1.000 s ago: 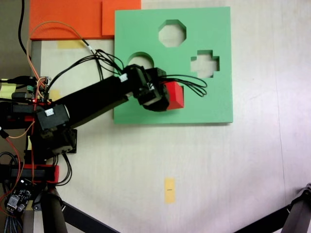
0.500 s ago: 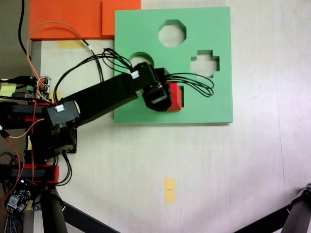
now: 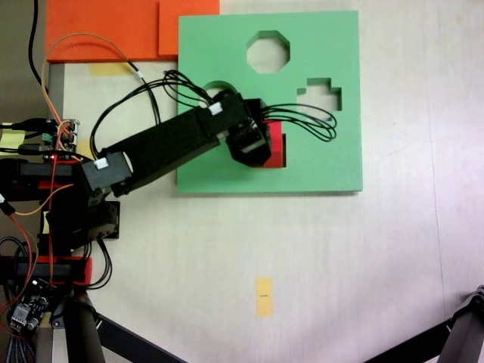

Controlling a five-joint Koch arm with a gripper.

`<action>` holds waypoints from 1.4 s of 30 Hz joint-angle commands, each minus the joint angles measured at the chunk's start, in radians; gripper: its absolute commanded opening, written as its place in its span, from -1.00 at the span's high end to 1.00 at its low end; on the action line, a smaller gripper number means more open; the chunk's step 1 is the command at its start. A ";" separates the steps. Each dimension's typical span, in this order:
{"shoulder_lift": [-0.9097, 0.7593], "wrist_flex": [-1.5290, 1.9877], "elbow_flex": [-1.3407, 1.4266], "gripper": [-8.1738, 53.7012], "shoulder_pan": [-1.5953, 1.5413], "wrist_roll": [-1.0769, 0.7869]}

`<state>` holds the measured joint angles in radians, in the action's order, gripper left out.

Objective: Put the square block into the corresponding hole

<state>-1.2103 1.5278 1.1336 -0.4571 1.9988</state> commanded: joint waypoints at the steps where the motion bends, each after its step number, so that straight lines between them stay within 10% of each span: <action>1: -0.005 -0.028 -0.026 0.11 -0.028 0.018; 12: 0.064 -0.063 -0.026 0.11 -0.025 0.029; 20: 0.127 -0.057 -0.009 -0.95 -0.055 0.078; 34: -0.410 0.156 -0.037 -0.94 -0.064 0.046; 42: -0.738 0.074 0.002 -0.91 0.023 -0.765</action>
<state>-1.8929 1.6368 1.1321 -0.4602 1.3192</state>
